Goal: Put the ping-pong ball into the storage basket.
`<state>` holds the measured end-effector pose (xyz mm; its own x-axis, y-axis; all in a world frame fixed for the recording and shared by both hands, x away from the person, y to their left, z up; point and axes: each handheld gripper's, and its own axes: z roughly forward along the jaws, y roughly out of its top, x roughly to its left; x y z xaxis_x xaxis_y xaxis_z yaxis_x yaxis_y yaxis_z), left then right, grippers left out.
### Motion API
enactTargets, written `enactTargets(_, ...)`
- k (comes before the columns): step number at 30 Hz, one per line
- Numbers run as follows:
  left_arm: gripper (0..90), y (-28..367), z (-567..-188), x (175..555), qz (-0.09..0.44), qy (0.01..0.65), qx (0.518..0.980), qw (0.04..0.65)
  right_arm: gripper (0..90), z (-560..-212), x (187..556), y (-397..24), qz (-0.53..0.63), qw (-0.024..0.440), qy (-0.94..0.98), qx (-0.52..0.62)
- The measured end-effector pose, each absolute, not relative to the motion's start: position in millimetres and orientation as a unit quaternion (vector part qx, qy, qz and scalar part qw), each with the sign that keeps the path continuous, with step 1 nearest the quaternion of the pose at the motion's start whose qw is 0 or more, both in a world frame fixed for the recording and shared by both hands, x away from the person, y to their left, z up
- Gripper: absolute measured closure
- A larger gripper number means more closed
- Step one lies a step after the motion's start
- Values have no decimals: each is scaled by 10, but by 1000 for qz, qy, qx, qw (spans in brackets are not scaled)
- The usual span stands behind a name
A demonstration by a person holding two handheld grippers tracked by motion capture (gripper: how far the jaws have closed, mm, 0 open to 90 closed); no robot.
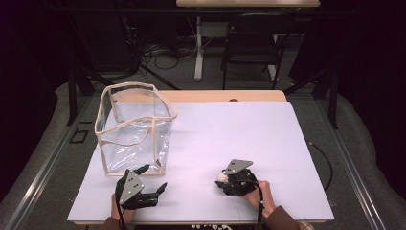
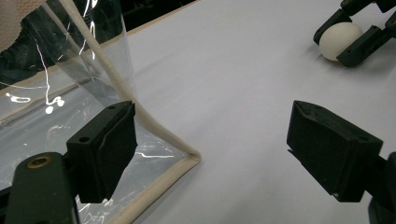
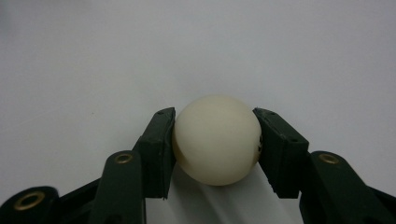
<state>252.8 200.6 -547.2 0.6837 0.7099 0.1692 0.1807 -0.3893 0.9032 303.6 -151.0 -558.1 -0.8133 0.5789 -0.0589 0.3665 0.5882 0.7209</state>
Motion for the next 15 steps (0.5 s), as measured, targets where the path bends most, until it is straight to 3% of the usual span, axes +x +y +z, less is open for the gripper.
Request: enactTargets(15,159,2011,-5469,2528,279,282,786,475,503,-5448,3021,-1567,384,164,868,267)
